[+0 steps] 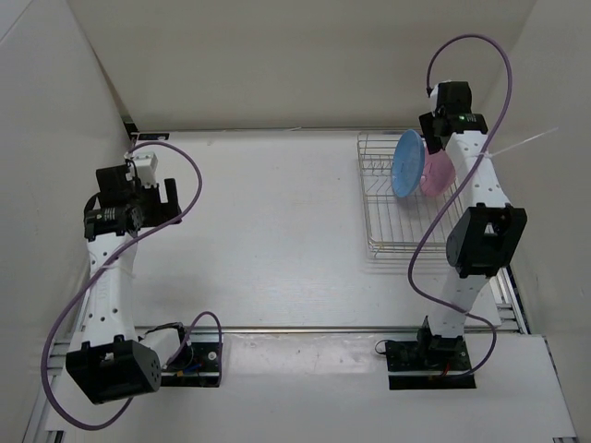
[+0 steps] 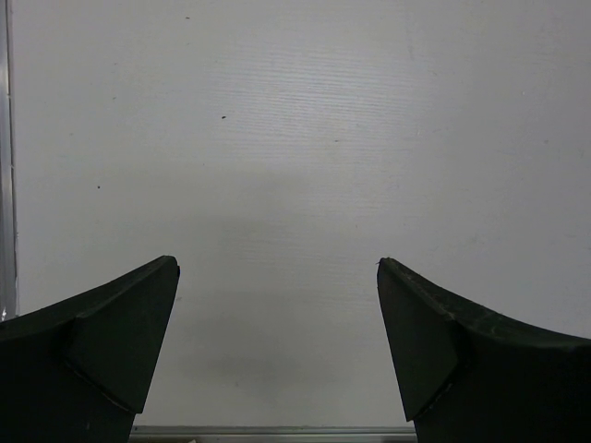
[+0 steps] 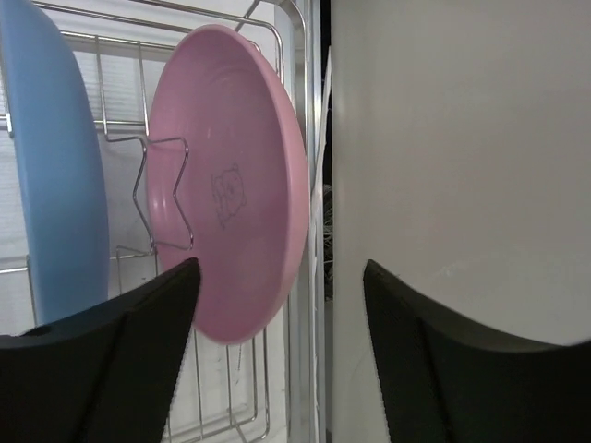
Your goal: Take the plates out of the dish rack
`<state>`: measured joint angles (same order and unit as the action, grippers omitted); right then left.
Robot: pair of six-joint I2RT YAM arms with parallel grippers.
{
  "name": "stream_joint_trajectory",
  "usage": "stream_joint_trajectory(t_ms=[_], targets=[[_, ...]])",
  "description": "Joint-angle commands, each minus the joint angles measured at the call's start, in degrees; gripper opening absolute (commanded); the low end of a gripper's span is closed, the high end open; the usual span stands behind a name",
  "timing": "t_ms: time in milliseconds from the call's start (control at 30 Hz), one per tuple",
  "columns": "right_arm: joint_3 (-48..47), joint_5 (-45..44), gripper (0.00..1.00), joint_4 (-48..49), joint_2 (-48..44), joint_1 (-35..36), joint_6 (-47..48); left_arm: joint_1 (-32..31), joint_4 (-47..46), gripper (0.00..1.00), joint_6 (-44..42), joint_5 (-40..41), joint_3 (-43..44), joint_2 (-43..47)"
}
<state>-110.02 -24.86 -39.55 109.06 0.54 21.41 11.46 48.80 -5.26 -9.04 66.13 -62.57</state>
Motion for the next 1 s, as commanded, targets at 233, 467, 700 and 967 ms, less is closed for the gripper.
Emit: stream_joint_trajectory(t_ms=[233,467,700,967], targets=[[-3.45,-5.28,0.48,4.75,3.70,-0.01,1.44,-0.83,-2.57,1.00,-0.98,-2.12,0.58,-0.72],[-2.23,-8.01,0.42,5.36,4.24,0.52,0.92,-0.83,-2.57,1.00,-1.51,-1.51,1.10,-0.72],[-1.60,-9.33,0.37,4.84,5.38,0.52,0.39,-0.83,-2.57,1.00,-1.51,-0.98,1.11,-1.24],[-2.13,-10.38,0.13,3.61,5.91,0.52,-0.75,-0.83,-3.18,1.00,-1.51,0.07,1.19,-1.24]])
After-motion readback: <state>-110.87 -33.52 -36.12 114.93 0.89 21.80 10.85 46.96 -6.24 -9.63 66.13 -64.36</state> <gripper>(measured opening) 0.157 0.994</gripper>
